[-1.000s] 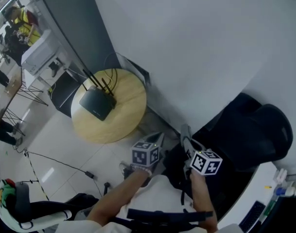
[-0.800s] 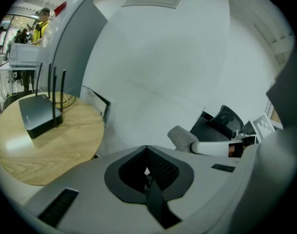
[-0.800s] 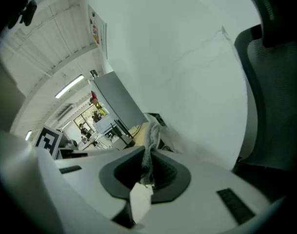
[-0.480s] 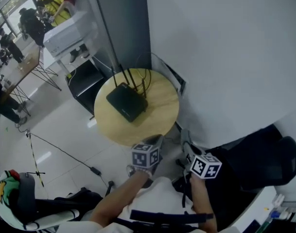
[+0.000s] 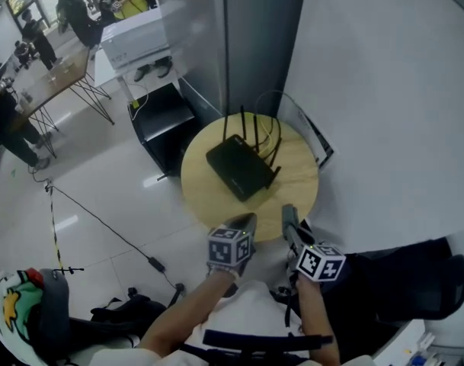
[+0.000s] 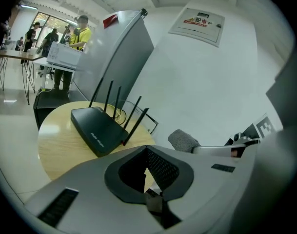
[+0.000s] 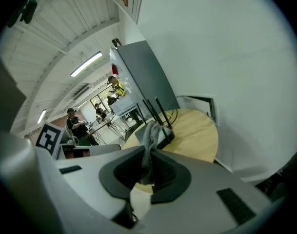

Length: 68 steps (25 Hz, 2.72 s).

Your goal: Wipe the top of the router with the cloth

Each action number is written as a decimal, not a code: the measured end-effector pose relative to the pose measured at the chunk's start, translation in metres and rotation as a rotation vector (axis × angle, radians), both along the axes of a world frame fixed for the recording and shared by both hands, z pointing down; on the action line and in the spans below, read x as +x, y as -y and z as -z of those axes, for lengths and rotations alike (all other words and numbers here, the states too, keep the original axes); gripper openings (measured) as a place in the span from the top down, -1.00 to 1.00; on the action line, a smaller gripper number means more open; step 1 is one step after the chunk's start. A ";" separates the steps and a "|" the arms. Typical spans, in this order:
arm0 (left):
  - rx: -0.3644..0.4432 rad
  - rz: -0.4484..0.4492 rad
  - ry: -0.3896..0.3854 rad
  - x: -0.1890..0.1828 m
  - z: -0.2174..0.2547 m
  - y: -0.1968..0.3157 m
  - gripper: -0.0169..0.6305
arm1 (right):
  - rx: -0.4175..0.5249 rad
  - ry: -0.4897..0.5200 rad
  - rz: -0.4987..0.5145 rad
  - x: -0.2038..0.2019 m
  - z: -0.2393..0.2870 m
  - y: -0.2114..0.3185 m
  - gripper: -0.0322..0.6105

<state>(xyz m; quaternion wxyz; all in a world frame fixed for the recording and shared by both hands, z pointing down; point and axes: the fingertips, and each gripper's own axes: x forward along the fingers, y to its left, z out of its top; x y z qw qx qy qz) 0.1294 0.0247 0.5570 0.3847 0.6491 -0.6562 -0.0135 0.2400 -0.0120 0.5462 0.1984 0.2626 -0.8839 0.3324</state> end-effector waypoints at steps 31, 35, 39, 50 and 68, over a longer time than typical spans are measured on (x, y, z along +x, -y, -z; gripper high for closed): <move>-0.127 -0.044 0.045 -0.129 -0.042 0.045 0.95 | -0.119 -0.093 0.001 -0.157 -0.076 0.027 0.78; -0.152 -0.045 0.049 -0.137 -0.046 0.057 0.95 | -0.158 -0.086 -0.018 -0.163 -0.085 0.038 0.78; -0.165 -0.072 0.035 -0.143 -0.054 0.066 0.95 | -0.177 -0.094 -0.063 -0.168 -0.091 0.048 0.78; -0.175 -0.337 0.013 -0.161 -0.066 0.098 0.95 | -0.210 -0.138 -0.345 -0.186 -0.103 0.062 0.78; -0.135 -0.537 -0.022 -0.195 -0.062 0.125 0.95 | -0.267 -0.333 -0.931 -0.153 -0.140 0.117 0.77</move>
